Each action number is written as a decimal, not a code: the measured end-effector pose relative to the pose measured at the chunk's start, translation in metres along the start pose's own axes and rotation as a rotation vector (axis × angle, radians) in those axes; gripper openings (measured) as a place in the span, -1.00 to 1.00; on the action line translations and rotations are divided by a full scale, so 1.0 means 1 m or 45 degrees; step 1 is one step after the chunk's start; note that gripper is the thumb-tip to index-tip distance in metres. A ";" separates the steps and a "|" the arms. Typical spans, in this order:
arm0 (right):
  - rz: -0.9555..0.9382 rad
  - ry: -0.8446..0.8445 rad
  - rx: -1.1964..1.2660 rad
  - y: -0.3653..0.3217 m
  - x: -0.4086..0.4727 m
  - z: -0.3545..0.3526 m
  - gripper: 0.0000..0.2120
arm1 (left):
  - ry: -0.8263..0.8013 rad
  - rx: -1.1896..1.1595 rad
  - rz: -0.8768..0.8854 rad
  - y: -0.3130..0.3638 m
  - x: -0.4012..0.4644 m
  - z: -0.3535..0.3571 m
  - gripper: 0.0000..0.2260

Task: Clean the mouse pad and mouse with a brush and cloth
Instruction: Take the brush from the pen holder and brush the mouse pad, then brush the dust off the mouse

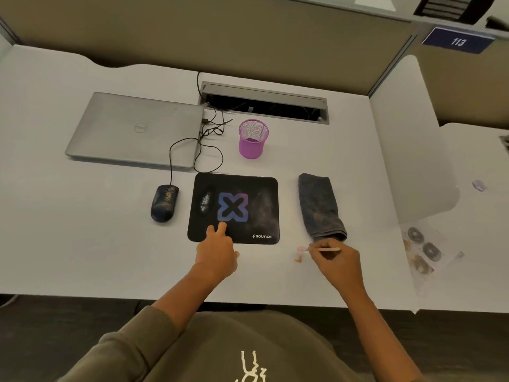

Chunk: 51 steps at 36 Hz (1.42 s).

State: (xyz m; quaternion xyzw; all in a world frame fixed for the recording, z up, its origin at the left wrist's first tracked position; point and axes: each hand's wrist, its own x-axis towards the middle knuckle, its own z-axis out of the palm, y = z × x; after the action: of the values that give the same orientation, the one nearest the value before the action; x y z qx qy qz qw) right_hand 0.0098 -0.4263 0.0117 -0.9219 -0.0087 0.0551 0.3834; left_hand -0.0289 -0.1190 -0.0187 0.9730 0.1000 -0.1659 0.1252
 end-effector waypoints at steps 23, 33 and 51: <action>0.005 -0.230 0.438 -0.191 0.065 0.155 -0.86 | 0.426 -0.739 -0.324 -0.168 -0.014 -0.071 -0.88; -0.187 -0.285 0.311 -0.257 0.116 0.234 -0.92 | 0.226 -1.257 -0.609 -0.210 0.013 -0.060 -0.68; -0.373 -0.394 0.185 -0.264 0.099 0.253 -0.94 | 0.165 -1.591 -0.656 -0.211 0.033 -0.060 -0.86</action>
State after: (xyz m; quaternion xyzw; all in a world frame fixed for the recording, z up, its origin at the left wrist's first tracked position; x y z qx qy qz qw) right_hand 0.0877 -0.0558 0.0118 -0.8613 -0.1974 0.1402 0.4468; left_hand -0.0309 0.1029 -0.0199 0.6710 0.4131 -0.0426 0.6143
